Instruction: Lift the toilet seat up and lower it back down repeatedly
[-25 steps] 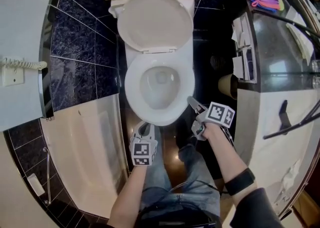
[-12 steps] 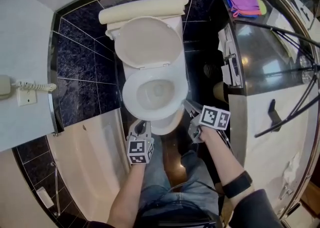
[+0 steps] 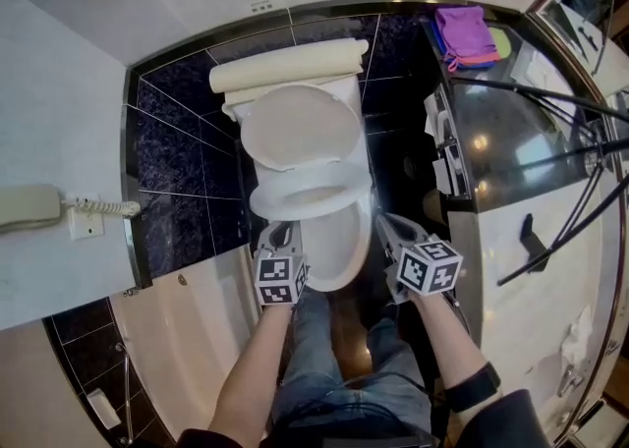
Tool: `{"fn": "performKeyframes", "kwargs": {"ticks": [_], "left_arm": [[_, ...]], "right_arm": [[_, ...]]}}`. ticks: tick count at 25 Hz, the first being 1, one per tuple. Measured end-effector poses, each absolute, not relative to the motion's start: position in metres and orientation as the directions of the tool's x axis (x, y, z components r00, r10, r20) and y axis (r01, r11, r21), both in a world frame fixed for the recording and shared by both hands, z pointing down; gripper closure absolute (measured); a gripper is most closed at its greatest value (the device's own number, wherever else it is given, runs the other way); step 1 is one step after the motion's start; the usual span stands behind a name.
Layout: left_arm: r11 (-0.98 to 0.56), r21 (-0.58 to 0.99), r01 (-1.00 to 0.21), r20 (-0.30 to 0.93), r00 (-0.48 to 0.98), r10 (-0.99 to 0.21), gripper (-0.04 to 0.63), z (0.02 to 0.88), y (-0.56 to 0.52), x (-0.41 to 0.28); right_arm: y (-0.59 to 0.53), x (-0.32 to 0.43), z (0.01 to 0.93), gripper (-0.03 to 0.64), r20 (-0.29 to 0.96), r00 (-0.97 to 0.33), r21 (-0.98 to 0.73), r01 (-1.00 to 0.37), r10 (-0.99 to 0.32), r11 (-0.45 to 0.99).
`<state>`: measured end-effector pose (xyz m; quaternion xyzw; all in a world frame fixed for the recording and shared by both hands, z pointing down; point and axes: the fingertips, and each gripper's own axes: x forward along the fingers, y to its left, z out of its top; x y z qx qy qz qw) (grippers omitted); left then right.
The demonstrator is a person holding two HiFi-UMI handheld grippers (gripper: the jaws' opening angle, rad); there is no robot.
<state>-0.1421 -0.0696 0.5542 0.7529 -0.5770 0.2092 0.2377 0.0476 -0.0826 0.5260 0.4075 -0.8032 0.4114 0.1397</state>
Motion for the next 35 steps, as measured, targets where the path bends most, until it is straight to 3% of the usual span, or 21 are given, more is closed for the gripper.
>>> {"fn": "performKeyframes", "kwargs": {"ticks": [5,19,35], "left_arm": [[-0.267,0.079,-0.961,0.569,0.263,-0.779,0.598,0.543,-0.117,-0.150],[-0.281,0.020,-0.960,0.546,0.246,-0.801,0.598,0.531,-0.231,-0.178],[-0.276,-0.006,-0.961,0.556,0.226,-0.800,0.598,0.517,-0.216,-0.186]], "right_arm": [[-0.090,0.038,0.513,0.601,0.546,-0.624,-0.453,-0.781,-0.559,0.430],[-0.103,0.023,0.512,0.601,0.547,-0.631,-0.444,-0.775,-0.550,0.449],[-0.110,0.021,0.500,0.601,0.561,-0.621,-0.360,-0.779,-0.548,0.514]]}}
